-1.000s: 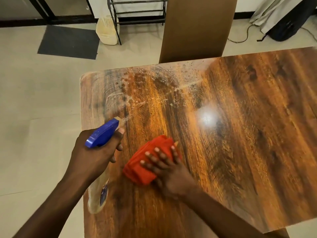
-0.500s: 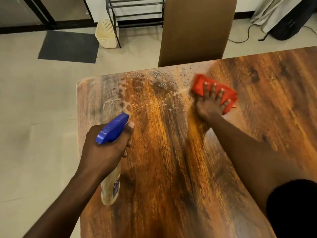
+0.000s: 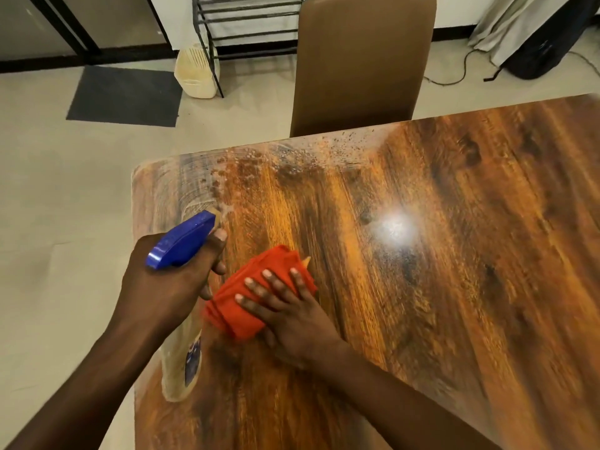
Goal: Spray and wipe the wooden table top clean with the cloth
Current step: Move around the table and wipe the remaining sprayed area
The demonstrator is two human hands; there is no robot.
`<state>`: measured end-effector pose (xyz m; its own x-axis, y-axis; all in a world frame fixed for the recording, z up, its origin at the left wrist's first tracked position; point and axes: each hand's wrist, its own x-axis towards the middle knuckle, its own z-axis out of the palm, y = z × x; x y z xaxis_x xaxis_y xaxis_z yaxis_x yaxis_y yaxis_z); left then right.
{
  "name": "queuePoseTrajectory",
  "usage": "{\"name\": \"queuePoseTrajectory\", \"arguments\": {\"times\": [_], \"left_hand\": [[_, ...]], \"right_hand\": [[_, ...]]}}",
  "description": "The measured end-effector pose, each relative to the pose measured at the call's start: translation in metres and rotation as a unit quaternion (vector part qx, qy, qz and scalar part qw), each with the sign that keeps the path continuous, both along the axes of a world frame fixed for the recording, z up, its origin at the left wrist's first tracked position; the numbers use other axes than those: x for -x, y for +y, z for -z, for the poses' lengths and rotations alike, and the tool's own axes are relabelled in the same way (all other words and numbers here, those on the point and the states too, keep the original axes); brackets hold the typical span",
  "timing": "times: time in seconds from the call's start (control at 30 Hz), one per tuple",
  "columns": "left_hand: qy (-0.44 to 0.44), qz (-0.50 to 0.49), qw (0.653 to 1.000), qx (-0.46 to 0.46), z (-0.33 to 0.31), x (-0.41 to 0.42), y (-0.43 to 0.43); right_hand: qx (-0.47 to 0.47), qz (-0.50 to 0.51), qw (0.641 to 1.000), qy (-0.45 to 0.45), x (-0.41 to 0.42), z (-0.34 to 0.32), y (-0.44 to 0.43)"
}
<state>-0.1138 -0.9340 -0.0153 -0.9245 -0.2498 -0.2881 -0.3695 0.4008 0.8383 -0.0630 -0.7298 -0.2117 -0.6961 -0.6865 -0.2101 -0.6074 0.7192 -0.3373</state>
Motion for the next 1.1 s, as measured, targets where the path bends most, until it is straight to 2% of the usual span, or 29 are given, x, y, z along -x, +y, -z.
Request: {"name": "queuePoseTrajectory", "arguments": {"times": [0.13,0.2,0.3,0.47,0.57,0.67,0.77,0.93,1.1], "left_hand": [[0.0,0.0,1.0,-0.003,0.005,0.006,0.007],[-0.009,0.001,1.0,-0.015,0.007,0.008,0.012],[-0.018,0.007,0.999,-0.032,0.008,0.006,0.017],[-0.044,0.029,0.997,-0.048,0.011,-0.01,0.019],[-0.063,0.003,0.996,-0.062,0.011,-0.022,0.017],[-0.077,-0.006,0.996,-0.054,0.011,-0.027,0.011],[-0.087,-0.017,0.995,-0.042,0.012,-0.025,0.004],[-0.08,-0.052,0.995,-0.026,0.014,-0.024,-0.005],[-0.064,-0.064,0.996,-0.021,0.016,-0.015,-0.01]], "right_hand": [[-0.076,0.165,0.983,0.004,0.031,-0.011,0.116],[-0.111,0.266,0.957,-0.018,0.062,-0.016,0.179],[-0.1,0.408,0.905,-0.061,0.112,-0.019,0.25],[-0.063,0.563,0.815,-0.119,0.205,-0.02,0.289],[-0.061,0.593,0.789,-0.147,0.26,-0.024,0.274],[-0.07,0.575,0.803,-0.142,0.293,-0.018,0.234],[-0.074,0.516,0.849,-0.086,0.315,-0.01,0.17],[-0.076,0.301,0.947,-0.078,0.307,-0.002,0.035],[-0.07,0.087,0.992,-0.058,0.214,0.001,-0.081]]}}
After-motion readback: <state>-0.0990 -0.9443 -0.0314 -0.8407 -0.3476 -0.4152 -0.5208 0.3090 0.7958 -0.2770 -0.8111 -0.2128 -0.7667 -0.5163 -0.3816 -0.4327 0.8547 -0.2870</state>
